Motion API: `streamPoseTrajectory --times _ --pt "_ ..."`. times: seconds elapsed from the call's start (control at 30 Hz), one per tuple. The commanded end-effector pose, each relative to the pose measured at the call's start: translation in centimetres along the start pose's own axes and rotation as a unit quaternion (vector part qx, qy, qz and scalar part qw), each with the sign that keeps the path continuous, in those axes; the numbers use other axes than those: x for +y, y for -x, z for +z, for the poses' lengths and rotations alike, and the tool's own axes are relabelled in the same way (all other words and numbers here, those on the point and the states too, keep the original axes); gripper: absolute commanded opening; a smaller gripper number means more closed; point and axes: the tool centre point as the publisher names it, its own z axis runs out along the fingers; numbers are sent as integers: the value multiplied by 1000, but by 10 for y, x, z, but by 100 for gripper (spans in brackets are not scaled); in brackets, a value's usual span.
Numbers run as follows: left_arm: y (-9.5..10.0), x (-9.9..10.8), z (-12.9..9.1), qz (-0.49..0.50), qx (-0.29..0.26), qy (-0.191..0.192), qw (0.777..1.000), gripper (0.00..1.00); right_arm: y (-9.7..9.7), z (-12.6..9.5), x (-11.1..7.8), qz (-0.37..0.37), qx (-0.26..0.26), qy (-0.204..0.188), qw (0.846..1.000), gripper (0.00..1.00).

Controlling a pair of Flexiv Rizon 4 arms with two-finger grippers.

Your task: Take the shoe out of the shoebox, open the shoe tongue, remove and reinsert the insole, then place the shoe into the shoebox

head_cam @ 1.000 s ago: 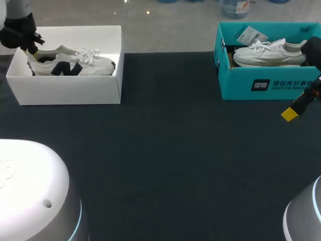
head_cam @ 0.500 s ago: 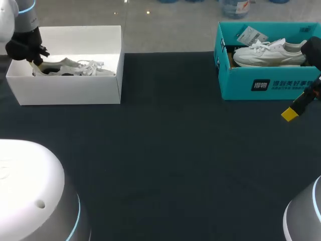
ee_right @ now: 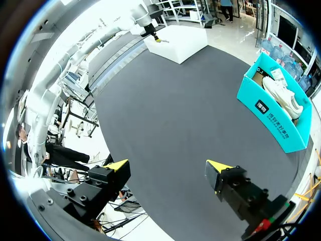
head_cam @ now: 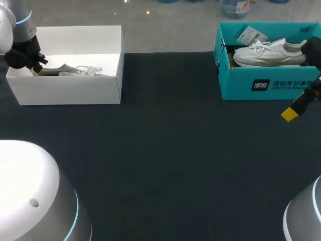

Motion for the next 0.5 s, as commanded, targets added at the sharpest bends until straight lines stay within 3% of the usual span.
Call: streamPoseTrajectory --times 0.03,0.07,0.1,0.13,0.3,0.5 --pt "0 3 -3 -1 4 -3 1000 21 1 0 2 1 1 -3 1000 100" --pt "0 3 -3 -1 4 -3 1000 47 1 0 2 1 1 -3 1000 100" --pt "-1 2 -4 -1 5 -3 1000 88 1 0 2 1 1 -3 1000 100" --pt "-1 2 -5 -3 5 -2 1000 100 1 0 2 1 1 -3 1000 100" --pt "-5 3 -22 -21 -3 7 1000 100 1 0 2 1 1 -3 1000 100" --pt "-2 0 -66 -39 -14 22 999 100 1 0 2 1 1 -3 1000 100"
